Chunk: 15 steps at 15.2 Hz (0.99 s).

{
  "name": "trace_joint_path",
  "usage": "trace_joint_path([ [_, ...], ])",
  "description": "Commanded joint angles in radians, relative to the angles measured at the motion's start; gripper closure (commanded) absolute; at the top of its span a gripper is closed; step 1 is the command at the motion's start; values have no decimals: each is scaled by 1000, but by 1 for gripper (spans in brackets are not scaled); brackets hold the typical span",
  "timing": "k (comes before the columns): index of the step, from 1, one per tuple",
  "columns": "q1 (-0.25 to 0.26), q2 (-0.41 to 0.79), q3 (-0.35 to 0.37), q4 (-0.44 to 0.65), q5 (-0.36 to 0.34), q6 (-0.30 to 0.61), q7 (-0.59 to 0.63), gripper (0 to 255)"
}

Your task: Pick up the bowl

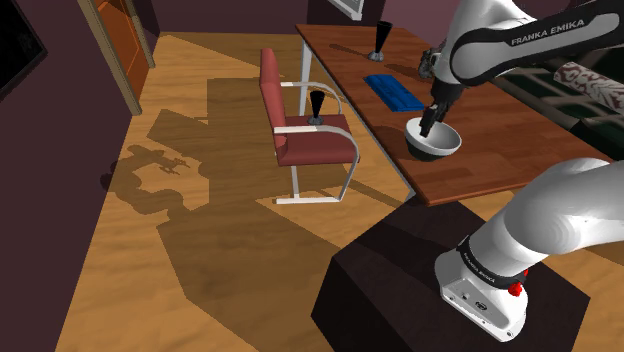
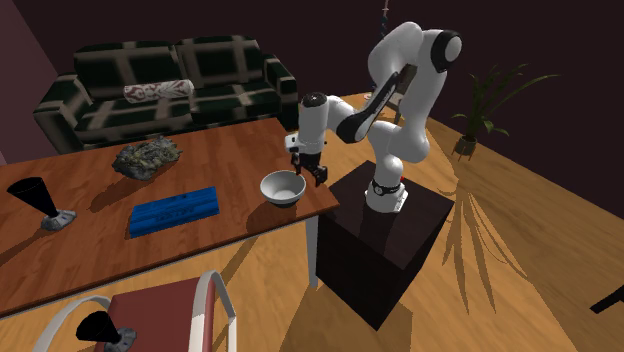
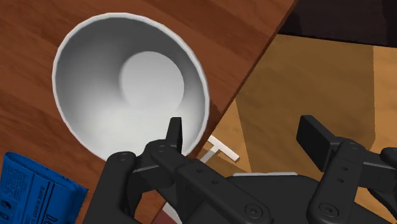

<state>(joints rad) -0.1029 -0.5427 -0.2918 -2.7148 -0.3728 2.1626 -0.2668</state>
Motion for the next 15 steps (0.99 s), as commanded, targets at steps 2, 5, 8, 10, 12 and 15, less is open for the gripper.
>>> trace_joint_path([
  [2, -19, 109, -44, -4, -46, 124, -26, 0],
  [5, -28, 172, -64, -9, -66, 194, -33, 0],
  [8, -30, 211, -70, -23, -76, 248, -23, 0],
  [10, -31, 239, -75, -31, -82, 284, -16, 0],
  [12, -32, 262, -78, -37, -87, 313, -10, 0],
  [15, -33, 261, -78, -39, -88, 313, -10, 255],
])
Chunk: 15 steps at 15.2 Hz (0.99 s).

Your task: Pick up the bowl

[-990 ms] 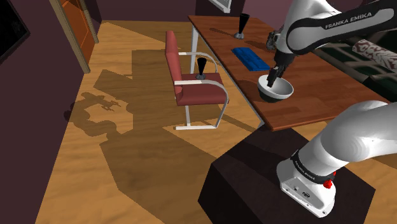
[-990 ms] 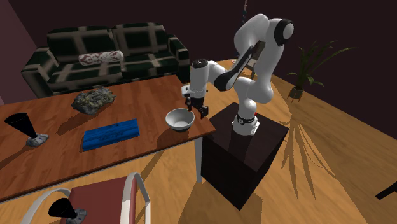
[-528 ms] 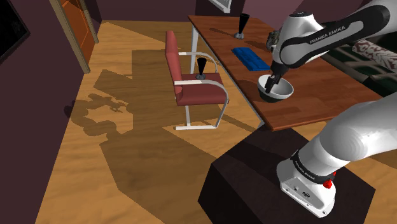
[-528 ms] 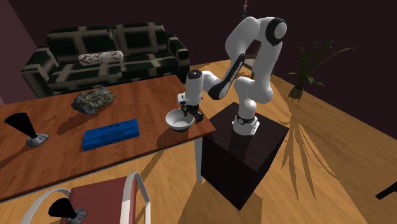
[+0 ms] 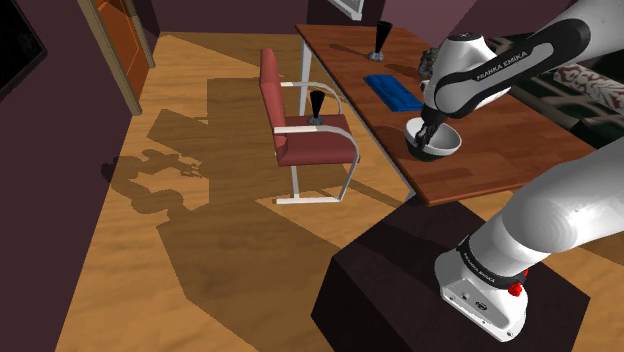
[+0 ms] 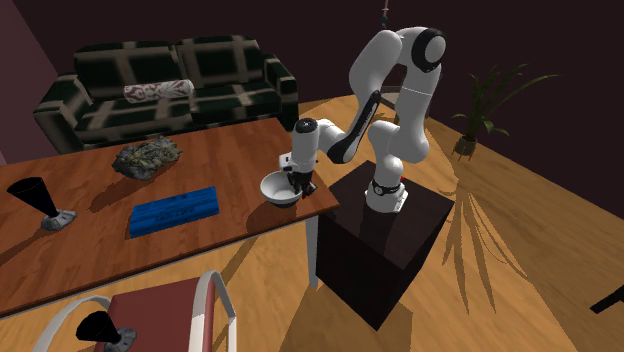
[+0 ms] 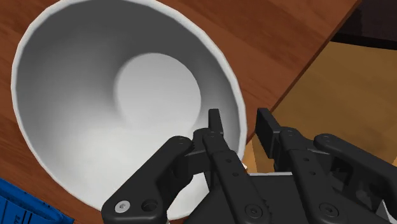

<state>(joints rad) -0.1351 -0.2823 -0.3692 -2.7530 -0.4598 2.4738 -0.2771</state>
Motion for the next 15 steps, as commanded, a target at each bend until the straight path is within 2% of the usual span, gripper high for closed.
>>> trace_joint_path([
  [1, 0, 1, 0, -1, -1, 2, 1, 255],
  [8, 0, 2, 0, 1, 0, 1, 0, 255],
  [15, 5, -94, 15, 32, 22, -124, -24, 255],
])
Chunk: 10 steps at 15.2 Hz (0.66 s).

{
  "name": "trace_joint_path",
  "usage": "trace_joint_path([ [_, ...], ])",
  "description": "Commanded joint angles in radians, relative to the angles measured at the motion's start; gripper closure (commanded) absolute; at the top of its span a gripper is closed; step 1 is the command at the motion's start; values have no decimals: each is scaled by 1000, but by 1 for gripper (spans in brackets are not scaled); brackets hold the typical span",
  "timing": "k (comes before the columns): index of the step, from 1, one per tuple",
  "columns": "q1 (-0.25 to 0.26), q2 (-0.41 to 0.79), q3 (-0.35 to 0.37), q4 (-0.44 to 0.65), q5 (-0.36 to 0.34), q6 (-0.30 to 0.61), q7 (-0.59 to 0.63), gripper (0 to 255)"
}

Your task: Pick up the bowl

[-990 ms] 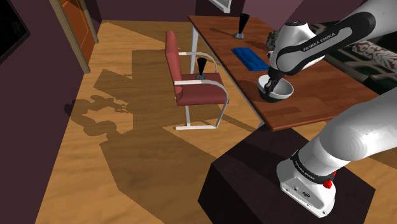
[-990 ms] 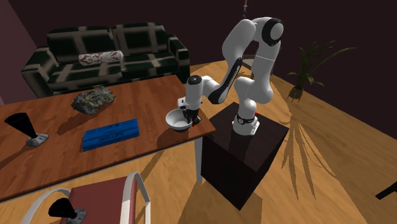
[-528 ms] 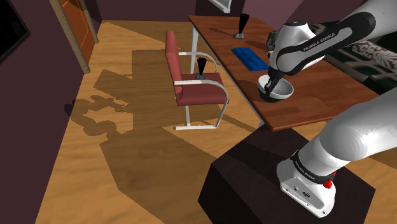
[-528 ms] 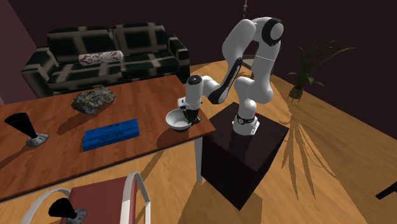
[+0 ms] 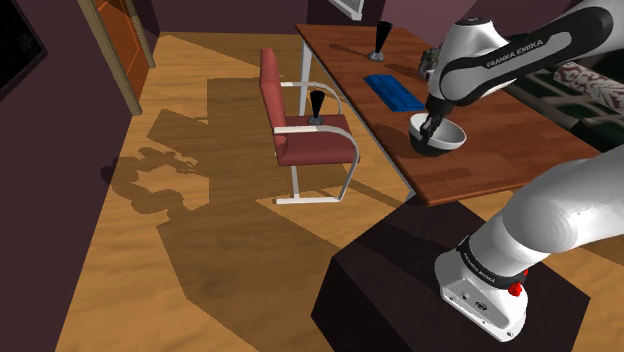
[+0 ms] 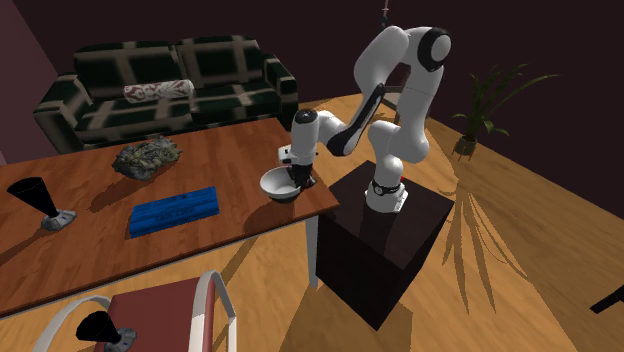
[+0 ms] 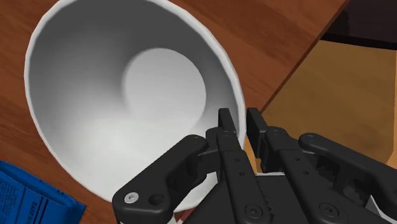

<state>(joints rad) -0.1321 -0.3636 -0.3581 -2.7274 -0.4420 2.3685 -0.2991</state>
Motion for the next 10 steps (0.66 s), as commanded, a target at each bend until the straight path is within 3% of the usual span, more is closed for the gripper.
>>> trace_joint_path([
  [1, 3, -25, 6, 12, 7, -36, -5, 255],
  [10, 8, -101, 23, 58, 29, -157, -27, 255],
])
